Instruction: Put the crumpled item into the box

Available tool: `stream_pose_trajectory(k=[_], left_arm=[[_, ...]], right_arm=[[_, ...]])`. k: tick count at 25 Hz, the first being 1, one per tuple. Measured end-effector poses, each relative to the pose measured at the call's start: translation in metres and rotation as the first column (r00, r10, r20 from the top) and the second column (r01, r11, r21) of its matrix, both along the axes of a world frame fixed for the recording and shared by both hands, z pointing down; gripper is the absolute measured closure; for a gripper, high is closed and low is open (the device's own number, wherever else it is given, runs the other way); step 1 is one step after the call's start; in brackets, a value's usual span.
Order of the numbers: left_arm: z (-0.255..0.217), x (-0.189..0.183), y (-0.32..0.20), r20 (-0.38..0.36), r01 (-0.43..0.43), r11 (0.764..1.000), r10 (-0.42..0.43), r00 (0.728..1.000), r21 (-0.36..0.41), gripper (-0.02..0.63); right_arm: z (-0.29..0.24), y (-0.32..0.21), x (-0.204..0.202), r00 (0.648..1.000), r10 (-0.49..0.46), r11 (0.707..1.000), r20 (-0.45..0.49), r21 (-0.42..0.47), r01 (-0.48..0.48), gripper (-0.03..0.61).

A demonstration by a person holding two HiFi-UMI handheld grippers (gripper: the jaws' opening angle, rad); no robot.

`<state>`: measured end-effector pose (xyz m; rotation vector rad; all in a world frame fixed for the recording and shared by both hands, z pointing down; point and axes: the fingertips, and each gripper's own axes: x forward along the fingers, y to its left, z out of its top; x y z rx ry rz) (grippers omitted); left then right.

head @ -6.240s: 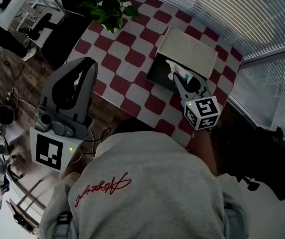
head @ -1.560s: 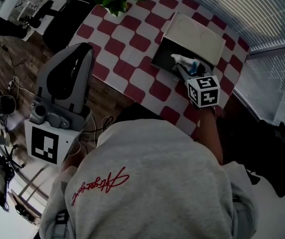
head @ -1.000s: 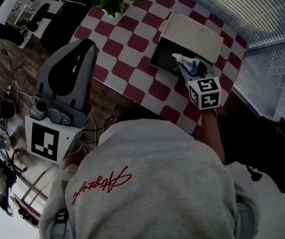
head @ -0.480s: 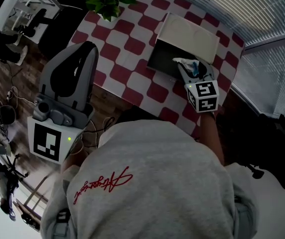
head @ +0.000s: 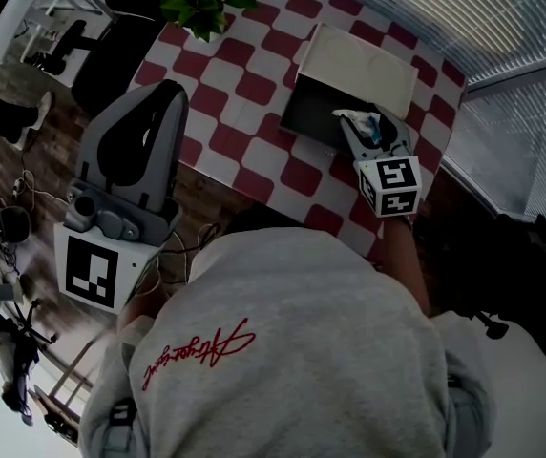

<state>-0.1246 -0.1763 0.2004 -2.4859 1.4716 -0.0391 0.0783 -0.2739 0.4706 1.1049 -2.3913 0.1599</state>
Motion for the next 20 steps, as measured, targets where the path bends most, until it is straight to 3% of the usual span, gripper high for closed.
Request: stream_pose_trajectory(k=[20], left_arm=[[0.000, 0.006, 0.000, -0.014, -0.013, 1.000, 0.014, 1.000, 0.016, 0.588]], right_arm=[[-0.051, -0.010, 0.020, 0.993, 0.076, 0.993, 0.093, 0.088, -0.084, 0.350]])
